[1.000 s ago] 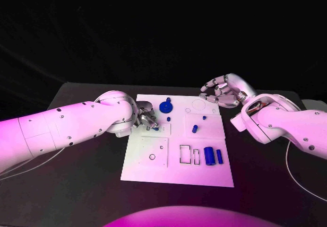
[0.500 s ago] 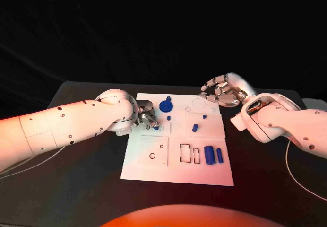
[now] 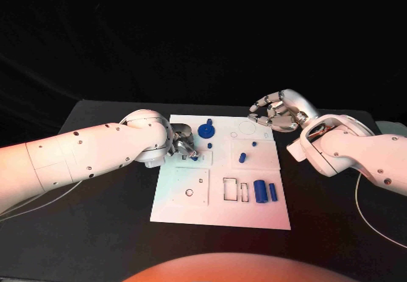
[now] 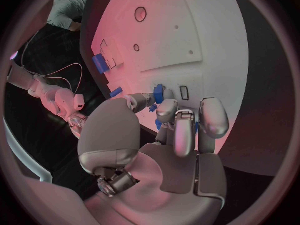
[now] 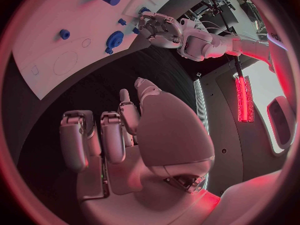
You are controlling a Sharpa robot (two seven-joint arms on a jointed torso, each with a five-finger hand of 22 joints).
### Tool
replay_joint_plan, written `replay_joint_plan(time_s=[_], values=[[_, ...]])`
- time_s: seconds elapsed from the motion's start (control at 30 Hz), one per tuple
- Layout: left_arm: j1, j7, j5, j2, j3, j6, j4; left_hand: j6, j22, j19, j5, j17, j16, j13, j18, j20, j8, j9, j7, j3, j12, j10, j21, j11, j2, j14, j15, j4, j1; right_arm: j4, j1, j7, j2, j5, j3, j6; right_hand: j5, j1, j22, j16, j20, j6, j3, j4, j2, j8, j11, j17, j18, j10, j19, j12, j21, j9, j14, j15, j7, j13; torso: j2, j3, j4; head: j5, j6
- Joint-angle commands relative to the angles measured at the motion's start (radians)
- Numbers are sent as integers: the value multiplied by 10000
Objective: Assemble the parts on the task board
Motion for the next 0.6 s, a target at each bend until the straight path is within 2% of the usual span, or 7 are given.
replay_joint_plan(time_s=[0.03,0.23,0.37,0.6], values=[[-22,-52,-60,56,-23,282,-53,163,-9,58,32,2174,29,3,-189,1,44,11,-219,1741,60,69,38,-3,79,957,-71,-1782,-38,10,-7,27,5,-97,0,115,60,-42,2127,-33,-51,-64,43,-1,-78,36,-42,1799,68,-3,597,-20,-68,9,820,-70,-26,142,6,1,6,3,3],[-22,-55,-51,139,-25,329,-148,203,61,93,24,2232,59,76,-202,-8,69,13,-247,1671,115,132,65,-26,126,972,-87,-1743,-85,12,-8,29,12,-97,0,111,60,-42,2127,-33,-51,-64,43,-1,-78,36,-42,1799,68,-3,597,-20,-68,9,820,-70,-26,142,6,11,-16,5,1],[-23,-51,-70,130,-24,239,-157,211,54,91,29,2223,54,62,-201,-10,74,13,-252,1665,107,132,62,-32,146,970,-90,-1736,-90,17,-9,36,11,-97,0,102,60,-42,2127,-33,-51,-64,43,-1,-78,36,-42,1799,68,-3,597,-20,-68,9,820,-70,-26,142,3,4,-24,-6,9],[-24,-42,-30,-57,0,16,63,217,60,94,34,2231,59,75,-202,-12,76,13,-259,1664,116,142,65,-37,162,972,-94,-1737,-88,29,-10,45,-9,-92,0,98,60,-42,2127,-33,-51,-64,43,-1,-78,36,-42,1799,68,-3,597,-20,-68,9,820,-70,-26,142,5,1,-2,-38,13]])
